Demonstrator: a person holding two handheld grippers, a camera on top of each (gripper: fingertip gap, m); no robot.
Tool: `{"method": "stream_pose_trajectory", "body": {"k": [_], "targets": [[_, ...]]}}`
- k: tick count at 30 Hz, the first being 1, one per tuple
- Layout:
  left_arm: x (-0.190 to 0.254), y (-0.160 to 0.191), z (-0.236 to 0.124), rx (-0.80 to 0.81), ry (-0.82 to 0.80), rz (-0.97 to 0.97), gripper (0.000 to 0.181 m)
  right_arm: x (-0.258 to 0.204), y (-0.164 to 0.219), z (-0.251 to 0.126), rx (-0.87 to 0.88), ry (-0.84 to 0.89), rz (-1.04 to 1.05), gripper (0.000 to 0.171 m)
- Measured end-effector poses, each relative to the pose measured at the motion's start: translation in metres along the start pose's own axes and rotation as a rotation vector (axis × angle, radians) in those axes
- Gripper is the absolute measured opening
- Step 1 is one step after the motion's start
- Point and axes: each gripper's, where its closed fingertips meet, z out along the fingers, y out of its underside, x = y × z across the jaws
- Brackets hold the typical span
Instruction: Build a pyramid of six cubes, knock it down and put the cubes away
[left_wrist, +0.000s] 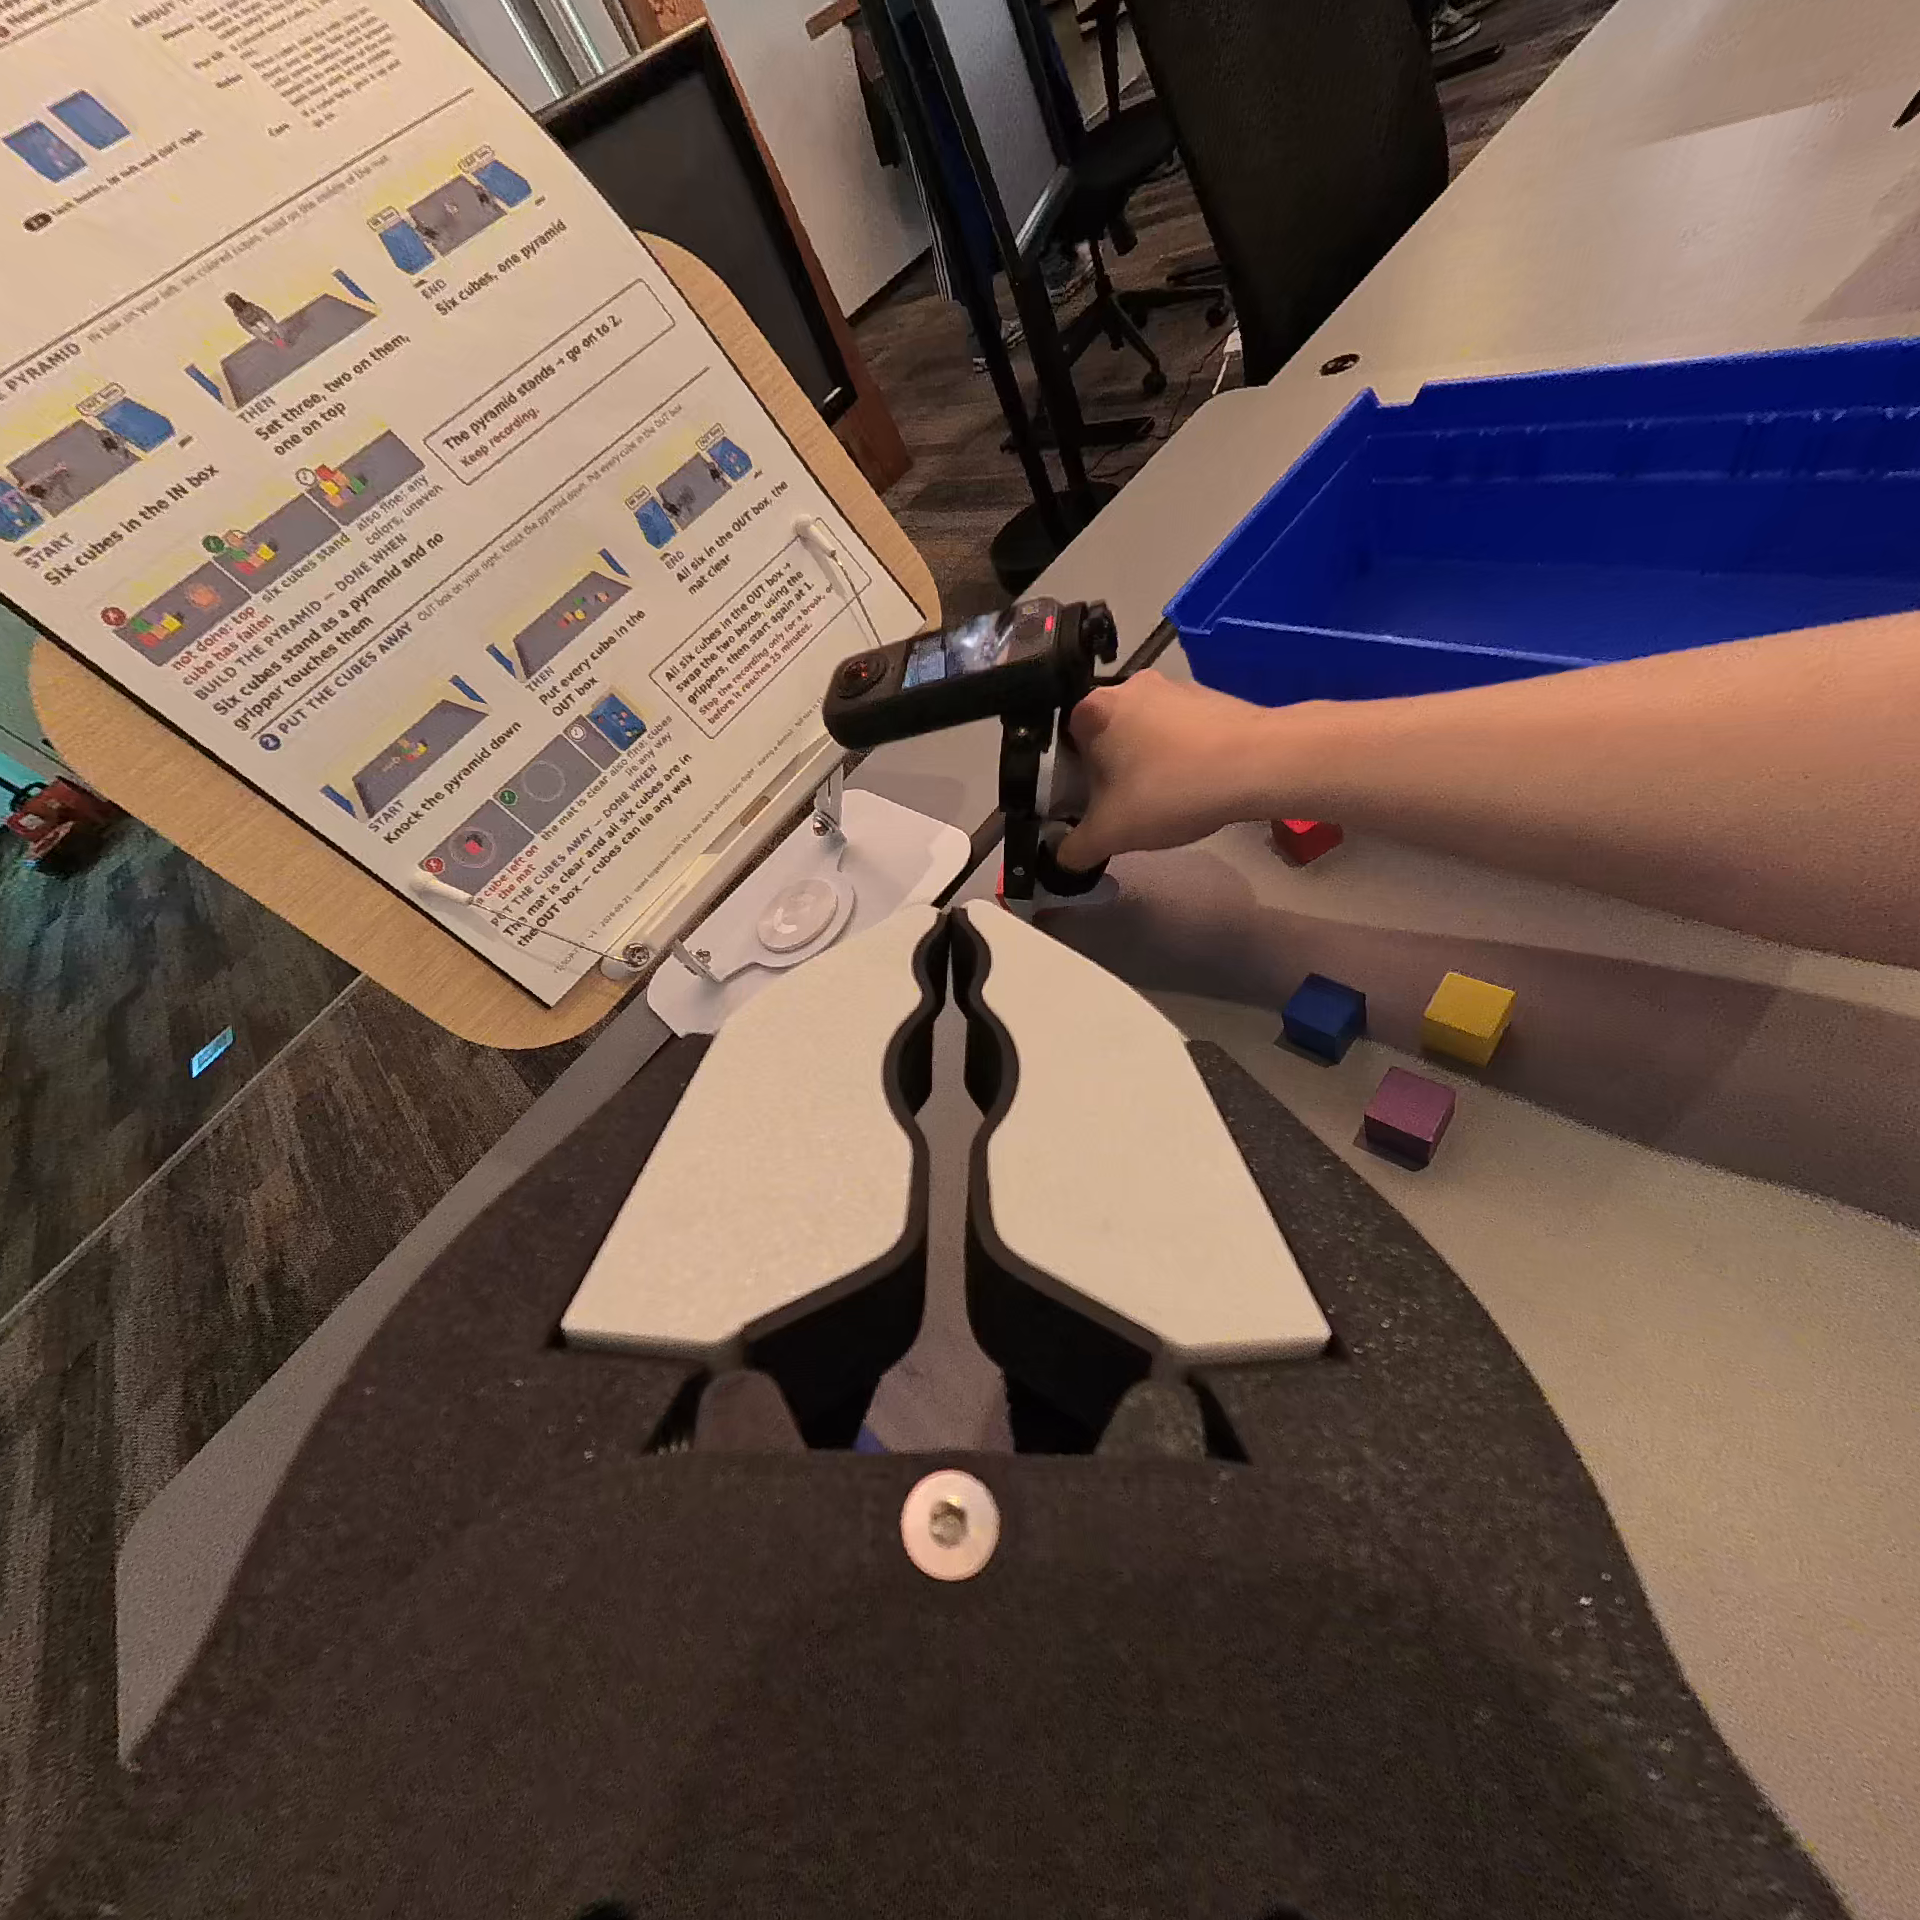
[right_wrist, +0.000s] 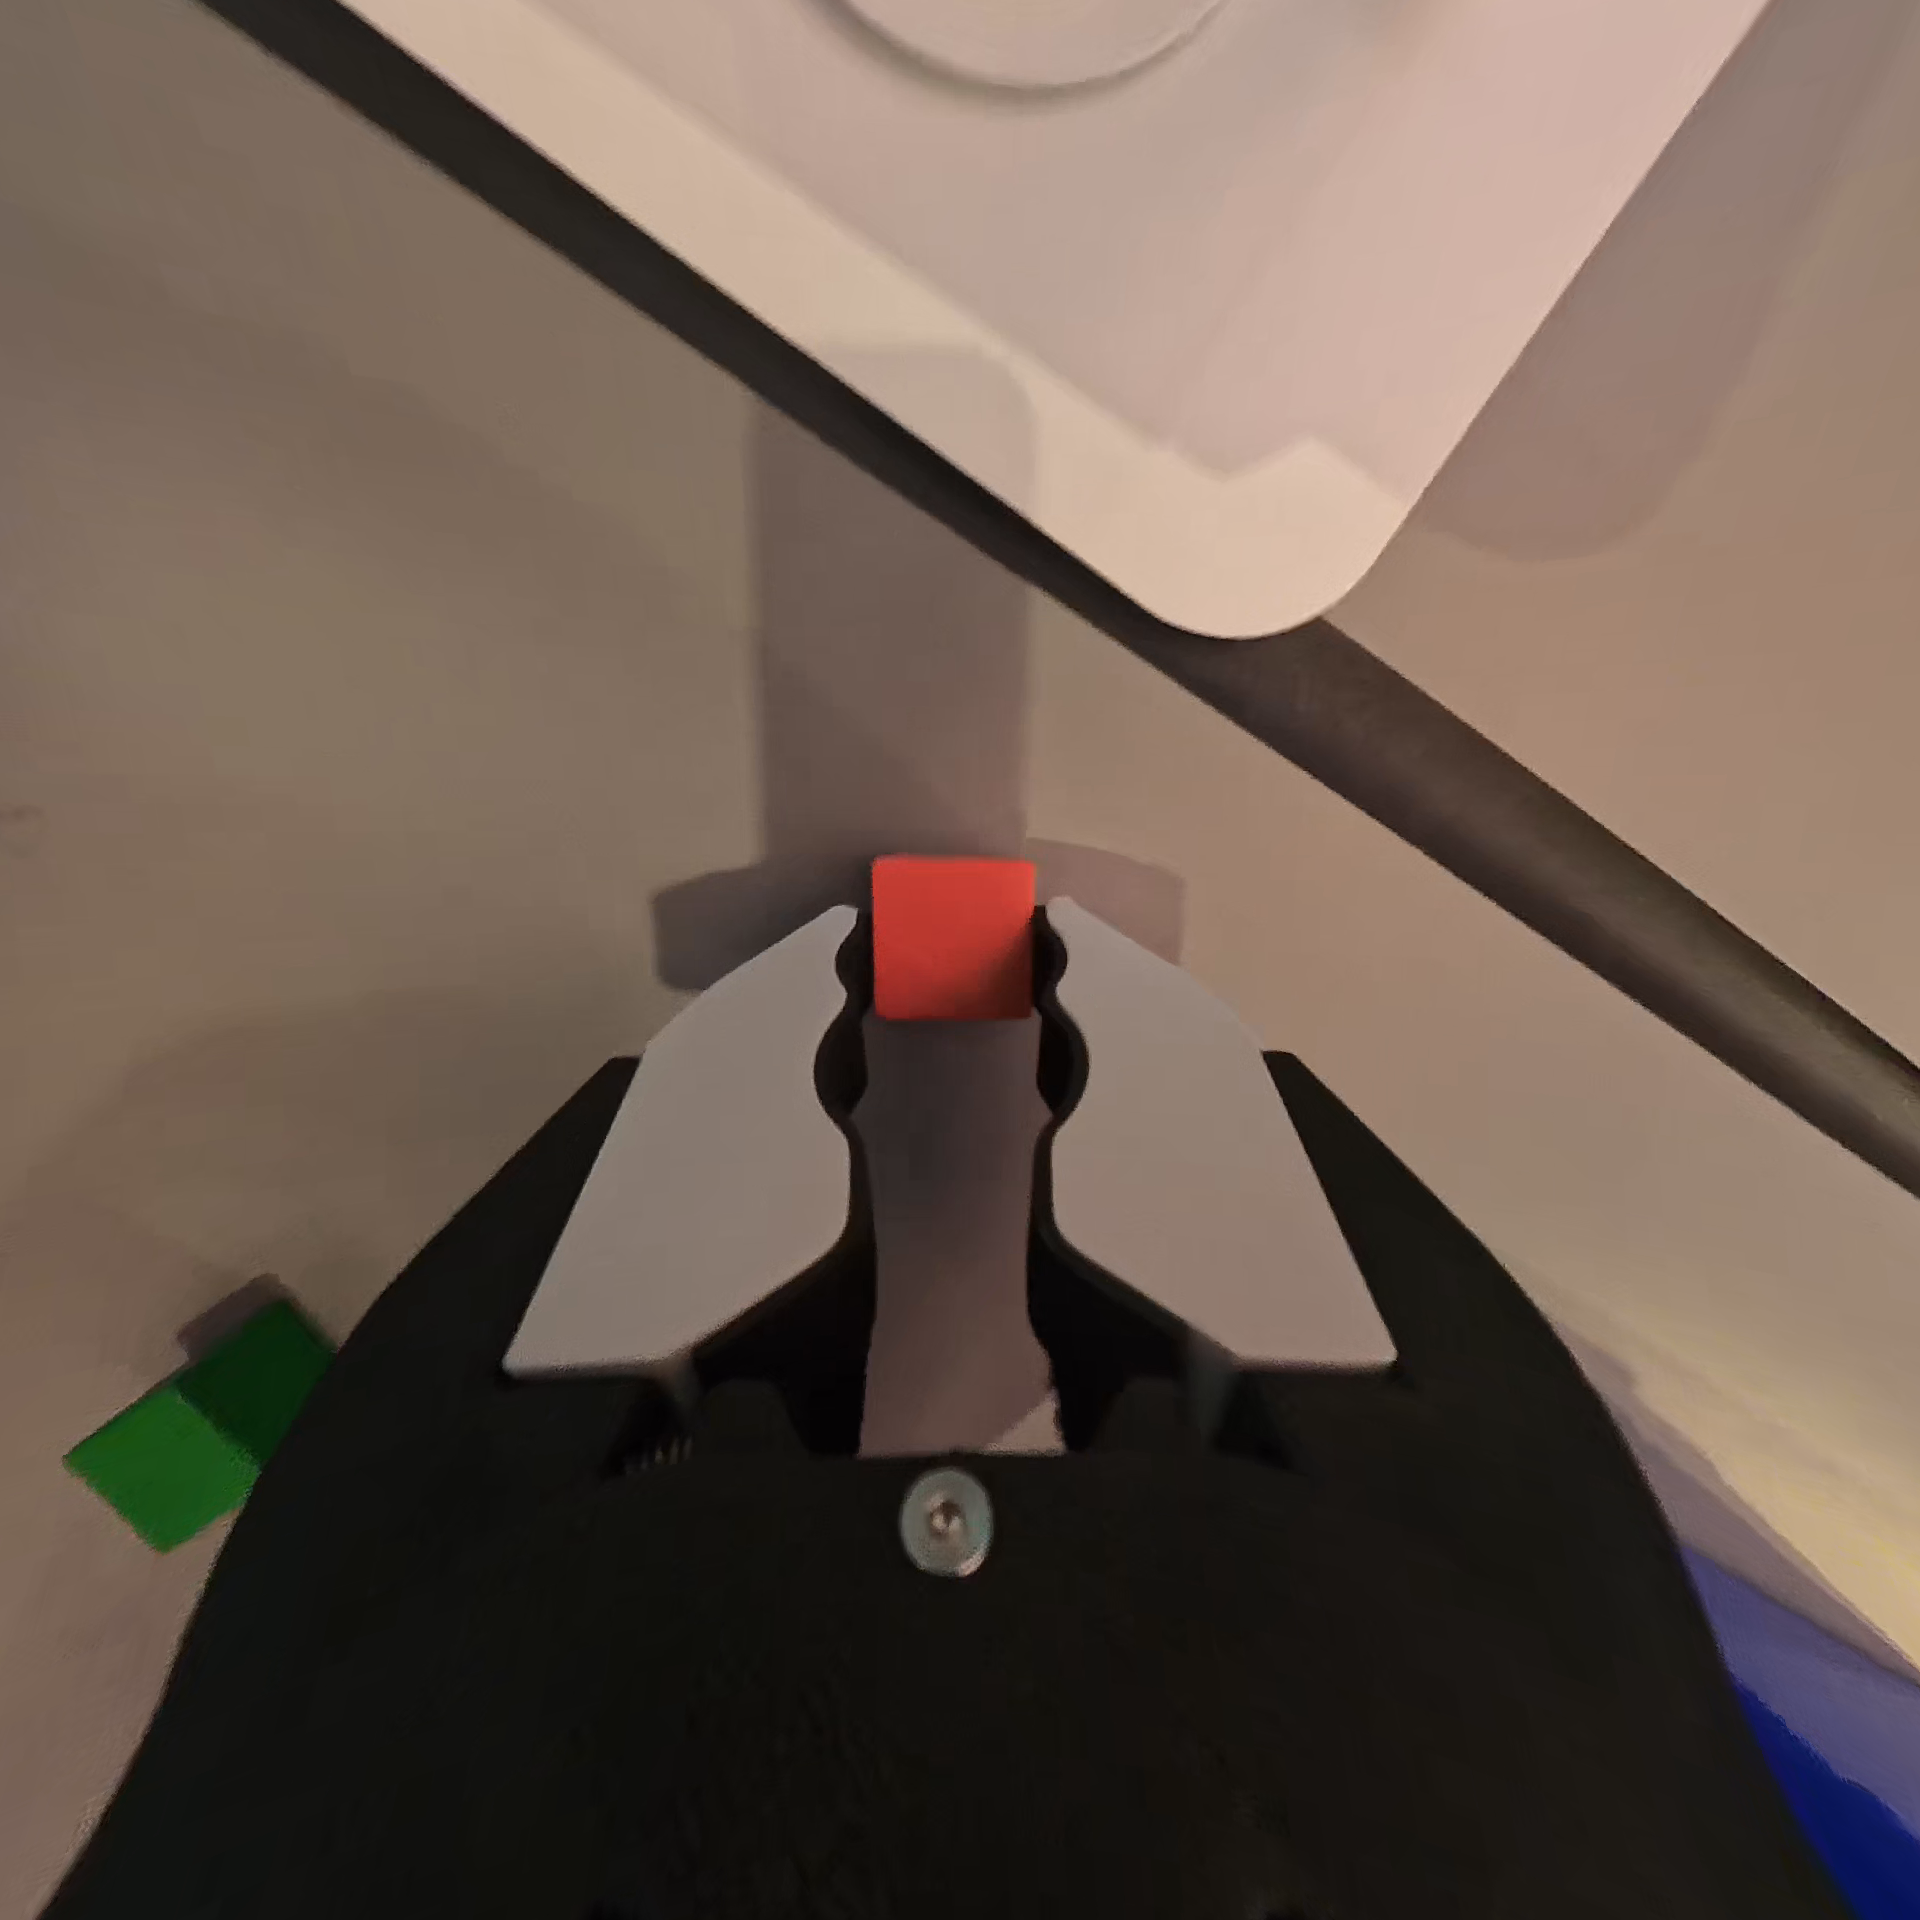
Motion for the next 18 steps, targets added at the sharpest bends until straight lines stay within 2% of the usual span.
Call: {"method": "stream_pose_trajectory", "body": {"k": [3, 6, 8, 10, 13, 16, 18], "targets": [[-0.003, 0.001, -0.001, 0.0, -0.002, -0.009, 0.0, -0.019, -0.016, -0.043, 0.119, -0.059, -0.091, 0.03], [-0.004, 0.0, -0.003, 0.005, -0.003, -0.016, 0.0, -0.024, -0.025, -0.127, 0.344, -0.053, -0.173, 0.03], [-0.004, -0.001, -0.004, 0.007, -0.005, -0.011, 0.0, 0.002, -0.015, -0.181, 0.449, 0.027, -0.17, 0.03], [-0.002, -0.003, -0.005, 0.013, -0.004, -0.005, 0.0, 0.051, 0.009, -0.215, 0.48, 0.132, -0.085, 0.03], [0.003, -0.005, -0.003, 0.013, 0.004, 0.004, 0.0, 0.128, 0.073, -0.218, 0.362, 0.26, 0.111, 0.03], [0.006, -0.004, 0.0, 0.0, 0.015, 0.013, 0.0, 0.155, 0.134, -0.174, 0.202, 0.183, 0.278, 0.03], [0.008, -0.002, 0.002, -0.006, 0.019, 0.013, 0.0, 0.174, 0.171, -0.145, 0.062, 0.237, 0.322, 0.03]]}}
